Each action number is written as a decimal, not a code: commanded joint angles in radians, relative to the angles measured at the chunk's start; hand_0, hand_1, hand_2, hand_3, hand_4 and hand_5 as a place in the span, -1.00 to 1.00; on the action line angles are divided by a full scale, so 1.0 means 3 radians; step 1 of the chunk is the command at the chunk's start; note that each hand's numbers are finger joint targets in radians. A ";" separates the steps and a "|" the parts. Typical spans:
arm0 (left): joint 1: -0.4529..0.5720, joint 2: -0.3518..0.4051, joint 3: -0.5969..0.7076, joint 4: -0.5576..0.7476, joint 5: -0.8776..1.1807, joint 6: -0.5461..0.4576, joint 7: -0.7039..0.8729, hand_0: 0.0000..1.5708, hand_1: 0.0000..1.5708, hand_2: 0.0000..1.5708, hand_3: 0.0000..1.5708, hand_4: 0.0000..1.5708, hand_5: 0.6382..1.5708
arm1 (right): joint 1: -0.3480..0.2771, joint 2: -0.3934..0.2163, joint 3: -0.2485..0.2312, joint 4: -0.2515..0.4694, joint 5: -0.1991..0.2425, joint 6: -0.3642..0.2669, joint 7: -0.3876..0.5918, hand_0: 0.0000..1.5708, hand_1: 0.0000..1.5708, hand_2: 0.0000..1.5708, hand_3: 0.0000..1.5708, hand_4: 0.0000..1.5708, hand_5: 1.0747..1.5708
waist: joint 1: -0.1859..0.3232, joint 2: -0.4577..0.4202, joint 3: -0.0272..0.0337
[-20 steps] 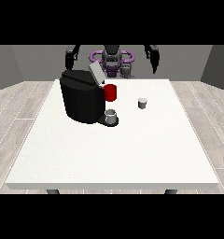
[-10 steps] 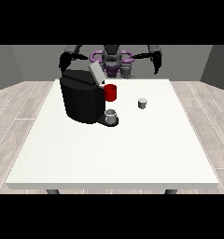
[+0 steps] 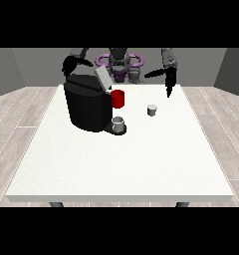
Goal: Insert the coffee pod into the coffee machine and close the lid
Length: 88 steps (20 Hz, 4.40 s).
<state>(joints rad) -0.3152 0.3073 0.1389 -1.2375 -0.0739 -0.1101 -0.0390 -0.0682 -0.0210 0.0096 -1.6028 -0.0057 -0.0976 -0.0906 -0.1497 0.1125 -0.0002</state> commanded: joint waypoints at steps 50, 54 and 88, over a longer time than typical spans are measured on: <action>-0.1220 0.0424 -0.0318 0.2411 -0.1717 0.0858 -0.0655 0.31 0.31 0.42 0.13 -0.63 1.00 | -0.0319 0.0065 0.0132 0.0382 0.0028 -0.0226 0.0094 -1.00 -1.00 -1.00 -1.00 -0.35 1.00 | -0.0165 0.0393 0.0000; -0.1313 0.0399 -0.0274 0.2426 -0.1741 0.0957 -0.0828 0.61 0.61 0.78 0.74 -0.35 1.00 | -0.0410 0.0036 0.0051 0.0381 0.0078 -0.0194 0.0212 -1.00 -1.00 -1.00 -1.00 -0.38 1.00 | -0.0165 0.0446 -0.0001; -0.2503 0.0496 -0.0106 0.1927 -0.1680 -0.0132 -0.0391 0.60 0.60 0.64 0.55 -0.40 1.00 | -0.0618 0.0066 -0.0048 0.0898 -0.0018 -0.0180 -0.0077 -1.00 -1.00 -1.00 -1.00 -0.37 1.00 | -0.0284 0.0200 0.0001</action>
<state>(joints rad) -1.0630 0.4596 0.1000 -0.6572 -0.5801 -0.1429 -0.1478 -0.2756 -0.0211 -0.0244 -1.3289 -0.0301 -0.1191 -0.0845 -0.2335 0.1678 0.0001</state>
